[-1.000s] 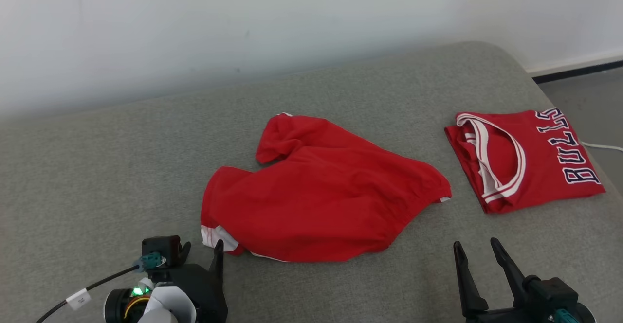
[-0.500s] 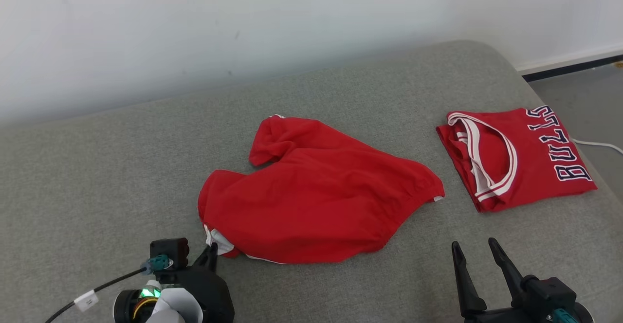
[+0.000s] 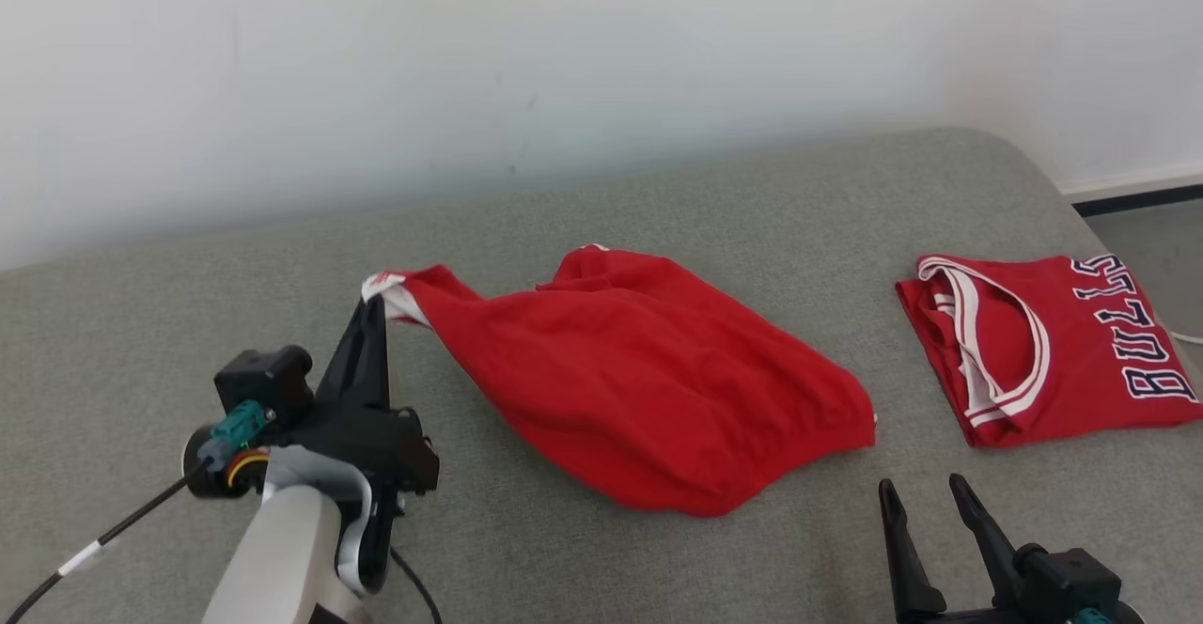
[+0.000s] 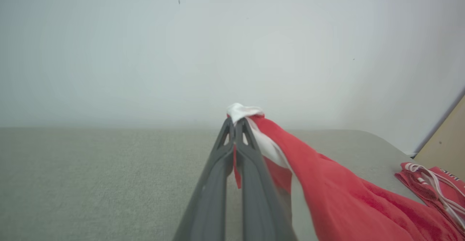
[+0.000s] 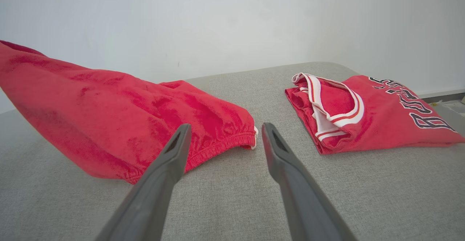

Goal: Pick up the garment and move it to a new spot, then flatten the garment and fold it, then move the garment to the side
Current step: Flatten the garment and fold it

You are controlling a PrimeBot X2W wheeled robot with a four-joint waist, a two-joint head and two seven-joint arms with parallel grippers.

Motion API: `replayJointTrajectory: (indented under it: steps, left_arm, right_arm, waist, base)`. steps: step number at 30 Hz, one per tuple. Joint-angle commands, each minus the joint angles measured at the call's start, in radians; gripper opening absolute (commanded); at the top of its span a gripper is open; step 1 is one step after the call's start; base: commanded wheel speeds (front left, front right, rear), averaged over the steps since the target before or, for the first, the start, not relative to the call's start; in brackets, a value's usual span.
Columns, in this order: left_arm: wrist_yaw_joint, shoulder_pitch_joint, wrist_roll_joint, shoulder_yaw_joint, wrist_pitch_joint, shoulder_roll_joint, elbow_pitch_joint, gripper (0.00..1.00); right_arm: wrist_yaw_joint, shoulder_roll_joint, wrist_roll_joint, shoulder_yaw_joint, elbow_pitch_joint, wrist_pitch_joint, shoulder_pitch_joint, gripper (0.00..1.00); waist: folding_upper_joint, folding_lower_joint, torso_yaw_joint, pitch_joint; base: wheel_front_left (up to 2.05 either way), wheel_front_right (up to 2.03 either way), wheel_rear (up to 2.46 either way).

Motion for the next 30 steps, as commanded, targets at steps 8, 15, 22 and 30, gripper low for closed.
replayJointTrajectory:
  steps: [8,15,22,30]
  left_arm:
    - [0.006,-0.062,-0.001,-0.023,0.030,0.003,-0.171,0.00]
    - [0.022,-0.121,0.009,-0.027,0.073,0.021,-0.274,0.00]
    - [0.046,-0.214,0.059,-0.030,0.113,0.077,-0.362,0.00]
    - [0.002,-0.168,0.050,-0.171,0.193,0.025,-0.294,0.00]
  right_arm:
    - [-0.002,-0.001,0.014,-0.008,0.002,-0.007,0.014,1.00]
    - [-0.002,-0.001,0.023,-0.005,0.008,-0.014,0.013,1.00]
    - [-0.002,-0.001,0.029,-0.002,0.013,-0.020,0.003,1.00]
    - [-0.002,-0.001,0.040,0.007,0.023,-0.030,-0.008,1.00]
  waist:
    - [-0.0001,0.0000,0.025,-0.029]
    - [-0.0001,0.0000,0.026,-0.031]
    - [-0.0001,0.0000,0.015,-0.025]
    - [-0.0001,0.0000,-0.001,0.002]
  base:
    - [0.00,0.00,0.00]
    - [0.00,0.00,0.00]
    - [0.00,0.00,0.00]
    - [0.00,0.00,0.00]
